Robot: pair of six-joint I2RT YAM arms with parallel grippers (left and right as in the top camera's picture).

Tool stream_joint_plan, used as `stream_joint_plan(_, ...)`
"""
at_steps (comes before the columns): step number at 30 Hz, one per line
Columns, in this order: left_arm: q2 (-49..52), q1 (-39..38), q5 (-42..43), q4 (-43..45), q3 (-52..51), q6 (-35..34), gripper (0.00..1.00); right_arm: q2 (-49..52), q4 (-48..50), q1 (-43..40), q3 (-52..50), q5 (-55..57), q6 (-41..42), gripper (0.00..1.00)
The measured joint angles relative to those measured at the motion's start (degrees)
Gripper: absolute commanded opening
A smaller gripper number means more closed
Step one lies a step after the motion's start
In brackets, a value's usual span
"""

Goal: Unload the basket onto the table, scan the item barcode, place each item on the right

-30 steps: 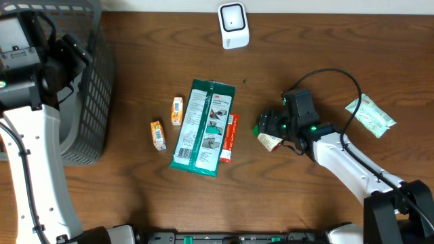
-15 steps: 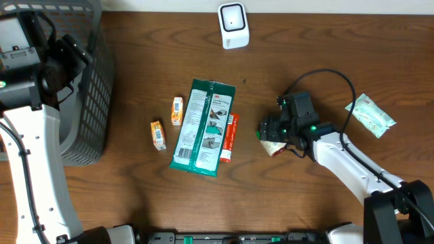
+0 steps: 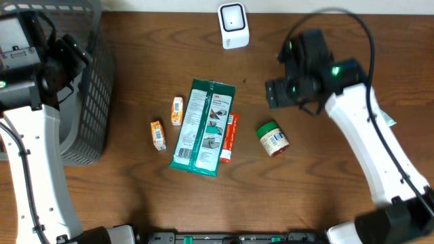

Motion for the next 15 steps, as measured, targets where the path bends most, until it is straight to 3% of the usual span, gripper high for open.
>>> stream_joint_plan(2, 0.0, 0.0, -0.02, 0.02, 0.0, 0.0, 0.84, 3.82, -6.16, 0.07, 6.84, 0.07, -1.14, 0.99)
stream_joint_plan(4, 0.0, 0.0, -0.02, 0.02, 0.0, 0.0, 0.84, 7.87, -10.03, 0.37, 10.58, 0.28, -1.97, 0.99)
stream_joint_plan(15, 0.0, 0.0, -0.02, 0.02, 0.0, 0.0, 0.84, 26.93, -13.6, 4.31, 11.39, -0.39, -3.17, 0.99)
